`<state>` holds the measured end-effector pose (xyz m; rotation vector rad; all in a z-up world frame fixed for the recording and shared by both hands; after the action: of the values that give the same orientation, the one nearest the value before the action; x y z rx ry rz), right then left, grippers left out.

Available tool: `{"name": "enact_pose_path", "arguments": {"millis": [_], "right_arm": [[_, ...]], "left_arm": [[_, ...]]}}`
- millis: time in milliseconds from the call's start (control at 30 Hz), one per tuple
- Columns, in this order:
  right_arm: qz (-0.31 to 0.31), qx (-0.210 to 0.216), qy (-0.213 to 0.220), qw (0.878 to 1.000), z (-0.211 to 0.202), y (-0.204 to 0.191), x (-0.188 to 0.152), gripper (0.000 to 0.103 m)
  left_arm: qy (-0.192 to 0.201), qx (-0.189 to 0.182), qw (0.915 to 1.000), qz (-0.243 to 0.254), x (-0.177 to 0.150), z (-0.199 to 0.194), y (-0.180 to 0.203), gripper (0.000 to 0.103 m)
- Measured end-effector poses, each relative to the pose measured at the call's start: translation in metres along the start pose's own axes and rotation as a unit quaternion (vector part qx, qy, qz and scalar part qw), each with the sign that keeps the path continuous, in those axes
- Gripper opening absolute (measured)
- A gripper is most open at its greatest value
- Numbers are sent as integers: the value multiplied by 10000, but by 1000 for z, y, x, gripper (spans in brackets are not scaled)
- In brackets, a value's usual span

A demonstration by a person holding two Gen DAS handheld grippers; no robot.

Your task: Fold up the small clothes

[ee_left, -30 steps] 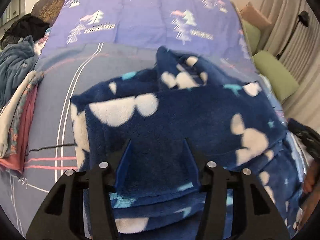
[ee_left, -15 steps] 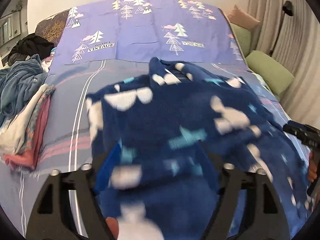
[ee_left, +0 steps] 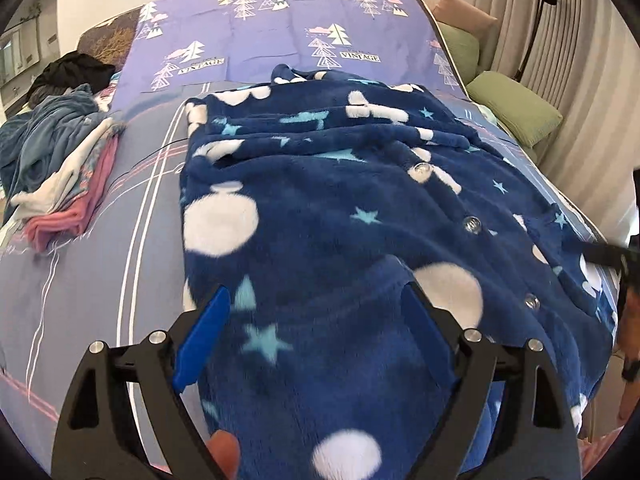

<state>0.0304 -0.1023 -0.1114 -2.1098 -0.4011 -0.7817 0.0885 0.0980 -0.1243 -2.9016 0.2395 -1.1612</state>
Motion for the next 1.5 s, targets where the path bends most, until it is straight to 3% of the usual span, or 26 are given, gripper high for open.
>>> {"name": "enact_pose_path", "arguments": {"millis": [167,300,367,433,500,567,667,733,767,800,900,967,1033,1133,1267,1400,1500], "right_arm": [[122,765,-708,9945,39,-31,-43,59],[397,1767,-1008,9783,44,-64,-58,23],[487,1703,-775,9811,32,-63,-51,8],[690,1743,-501,9810,16,-55,-42,7],[670,1219,-426,9894,0,-37,-46,7],[698,718,-643,9929,0,-20,-61,7],[744,385,-632,9945,-6,-12,-75,13],[563,327,-406,9971,-23,-15,-68,34],[478,224,-196,9984,-33,-15,-62,53],[339,-6,123,9994,-48,-13,-54,63],[195,-852,552,9946,-83,6,-43,67],[451,-1470,748,9853,-109,32,-44,68],[828,-1805,911,9758,-128,56,-52,68],[1441,-2030,1071,9626,-150,89,-76,68],[1865,-1895,1161,9570,-156,106,-98,68],[1786,-1499,1136,9658,-147,96,-98,70],[1877,-1119,1034,9703,-141,86,-103,70]], "left_arm": [[10,184,9996,-235,-11,-14,-10,91],[-20,310,9988,-368,-24,-23,-20,91],[-54,396,9984,-409,-32,-27,-25,91],[-85,430,9980,-446,-39,-31,-30,91],[-156,388,9978,-509,-51,-35,-35,91],[-283,332,9974,-568,-63,-36,-38,91],[-496,154,9964,-673,-81,-37,-41,91],[-560,-11,9956,-755,-91,-39,-40,91],[-574,-83,9951,-800,-96,-41,-39,91],[-576,-126,9948,-827,-99,-42,-39,91],[-565,-220,9942,-892,-107,-47,-37,91],[-611,-317,9928,-985,-112,-49,-36,91],[-671,-483,9905,-1101,-120,-54,-32,94],[-695,-428,9921,-951,-129,-62,-28,95],[-681,-412,9943,-711,-138,-72,-13,95],[-698,-753,9932,-540,-137,-78,6,95],[-746,-900,9908,-682,-138,-80,6,95]]}}
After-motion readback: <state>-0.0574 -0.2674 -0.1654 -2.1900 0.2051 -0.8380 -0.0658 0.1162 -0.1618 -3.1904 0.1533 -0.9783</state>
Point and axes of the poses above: each gripper's, at about its wrist camera, not at the fingertips, and z roughly the way its jaws point, y to its right, x to its top, the point moved 10 cm from there along z, roughly the way its jaws point, and after that the axes turned 10 degrees about x, right-handed, at the moved point
